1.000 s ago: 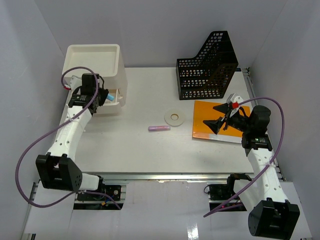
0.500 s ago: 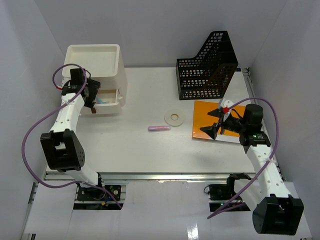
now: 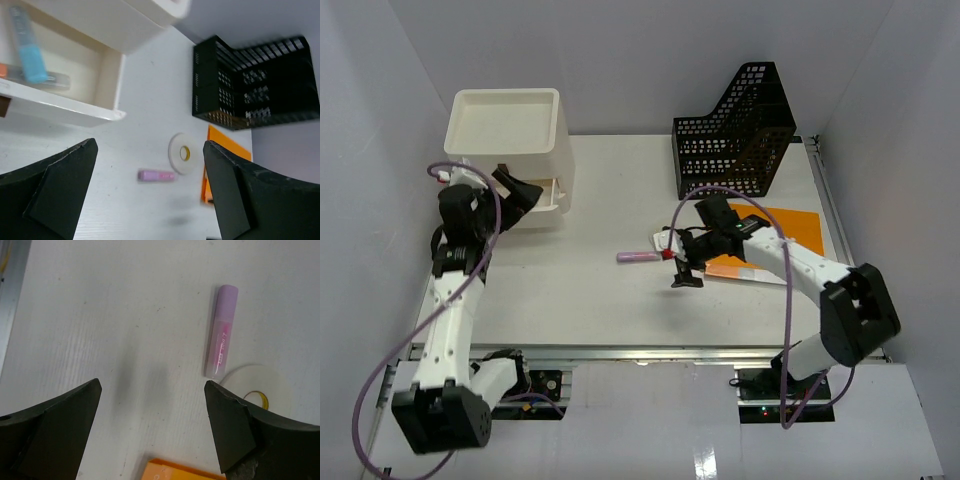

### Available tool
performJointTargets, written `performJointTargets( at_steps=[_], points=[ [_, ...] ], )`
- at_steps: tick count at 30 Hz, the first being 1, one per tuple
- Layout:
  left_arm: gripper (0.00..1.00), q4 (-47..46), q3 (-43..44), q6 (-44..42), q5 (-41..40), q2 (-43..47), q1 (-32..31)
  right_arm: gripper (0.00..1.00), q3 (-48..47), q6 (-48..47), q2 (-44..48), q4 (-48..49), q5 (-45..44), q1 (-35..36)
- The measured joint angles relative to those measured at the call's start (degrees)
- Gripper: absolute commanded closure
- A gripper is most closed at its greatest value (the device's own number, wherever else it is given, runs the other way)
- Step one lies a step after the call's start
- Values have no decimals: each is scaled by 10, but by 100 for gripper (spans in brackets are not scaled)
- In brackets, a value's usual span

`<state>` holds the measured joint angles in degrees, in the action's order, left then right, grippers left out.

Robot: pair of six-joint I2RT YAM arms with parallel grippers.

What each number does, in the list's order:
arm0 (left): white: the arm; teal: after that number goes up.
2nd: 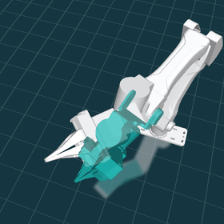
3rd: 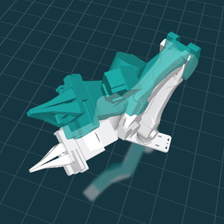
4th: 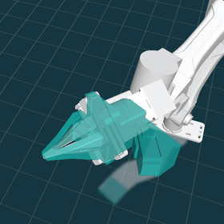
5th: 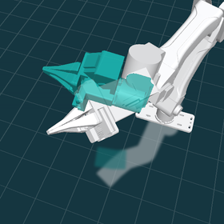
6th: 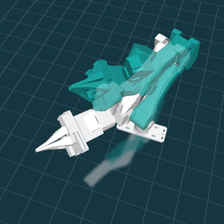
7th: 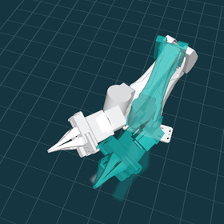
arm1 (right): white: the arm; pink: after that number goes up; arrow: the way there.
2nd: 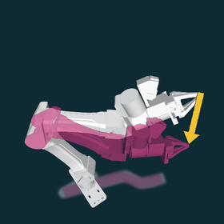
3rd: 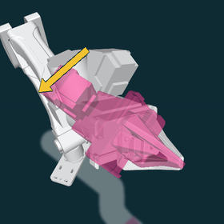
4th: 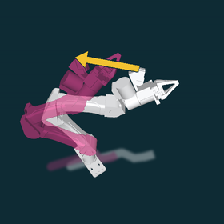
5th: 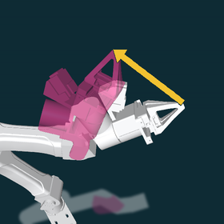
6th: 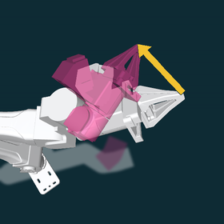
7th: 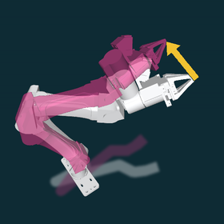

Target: Organize the desk

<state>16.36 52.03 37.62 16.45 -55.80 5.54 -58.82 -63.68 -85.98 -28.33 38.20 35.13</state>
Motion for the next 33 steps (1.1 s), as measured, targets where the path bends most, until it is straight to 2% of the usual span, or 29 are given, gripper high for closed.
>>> performJointTargets(
  at_steps=[6, 12, 15, 18, 20, 23, 28, 33],
  points=[
    [2, -33, -129, -97, 81, 154, 0, 6, -103, -14, -162, 0, -77, 63],
    [2, -15, -206, -121, 129, 219, 0, 2, -193, -12, -265, 15, -143, 66],
    [2, -12, -212, -110, 151, 240, 0, 5, -219, -5, -287, 15, -159, 66],
    [2, -22, -220, -88, 172, 257, 0, 18, -235, 5, -301, 15, -168, 66],
    [2, -31, -237, -67, 183, 267, 0, 38, -242, 11, -307, 15, -169, 66],
    [2, -40, -273, -17, 189, 270, 0, 57, -247, 17, -315, 12, -164, 66],
    [2, -67, -356, 97, 188, 245, 0, 74, -267, 16, -330, -8, -143, 66],
    [3, -104, -412, 199, 187, 220, 0, 82, -268, 17, -331, -14, -129, 65]
  ],
)
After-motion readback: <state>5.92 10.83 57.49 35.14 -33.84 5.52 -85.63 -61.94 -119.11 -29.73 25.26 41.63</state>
